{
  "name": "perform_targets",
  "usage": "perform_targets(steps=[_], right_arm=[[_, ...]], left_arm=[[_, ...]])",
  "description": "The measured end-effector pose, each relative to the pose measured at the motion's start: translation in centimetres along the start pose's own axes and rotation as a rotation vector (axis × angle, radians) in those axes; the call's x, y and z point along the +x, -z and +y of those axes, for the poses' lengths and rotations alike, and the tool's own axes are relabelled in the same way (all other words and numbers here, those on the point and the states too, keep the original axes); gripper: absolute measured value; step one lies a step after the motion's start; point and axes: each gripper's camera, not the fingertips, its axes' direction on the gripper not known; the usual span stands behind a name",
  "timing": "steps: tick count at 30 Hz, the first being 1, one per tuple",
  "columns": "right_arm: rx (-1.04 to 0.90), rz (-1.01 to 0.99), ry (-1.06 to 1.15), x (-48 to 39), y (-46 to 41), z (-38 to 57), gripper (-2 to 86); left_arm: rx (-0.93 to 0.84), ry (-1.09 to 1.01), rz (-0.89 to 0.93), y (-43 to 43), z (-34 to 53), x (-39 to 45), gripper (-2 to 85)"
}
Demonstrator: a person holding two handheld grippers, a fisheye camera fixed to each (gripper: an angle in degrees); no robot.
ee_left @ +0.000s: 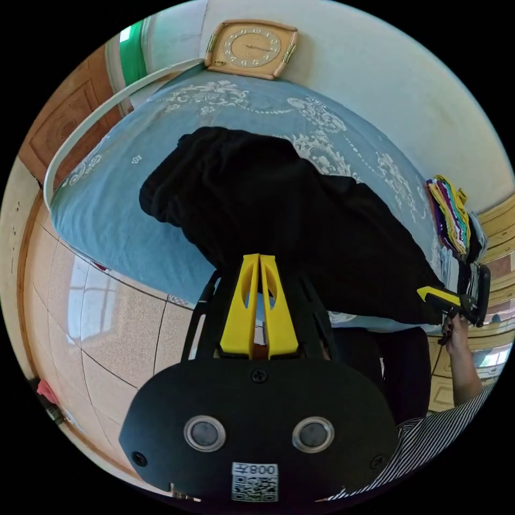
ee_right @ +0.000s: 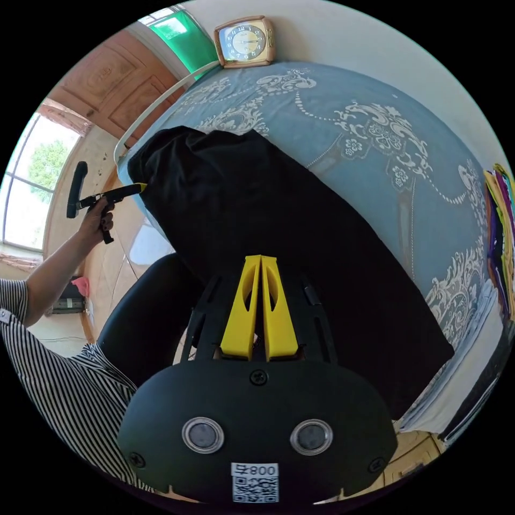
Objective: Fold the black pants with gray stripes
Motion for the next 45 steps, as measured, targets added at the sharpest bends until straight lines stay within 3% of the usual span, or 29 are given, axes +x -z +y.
perform_targets(steps=[7,14,19,38,45], right_arm=[[0.048,0.015,-0.004,-0.2,0.8,3.3,0.1],[0.029,0.026,-0.043,1.0,0.4,8.8,0.1],[0.004,-0.015,-0.106,3.0,-1.6,11.0,0.2],[0.065,0.018,-0.09,5.9,-2.0,18.3,0.2],[0.199,-0.093,-0.236,10.7,0.9,24.5,0.3]], left_arm=[[0.098,-0.124,0.118,-0.3,-0.9,1.4,0.1],[-0.061,-0.396,0.217,-8.4,-1.1,7.6,0.1],[-0.204,-0.537,0.173,-15.2,-2.1,10.8,0.1],[-0.291,-0.636,0.066,-32.7,-9.1,8.6,0.1],[-0.168,-0.67,0.092,-36.3,-11.5,7.8,0.2]])
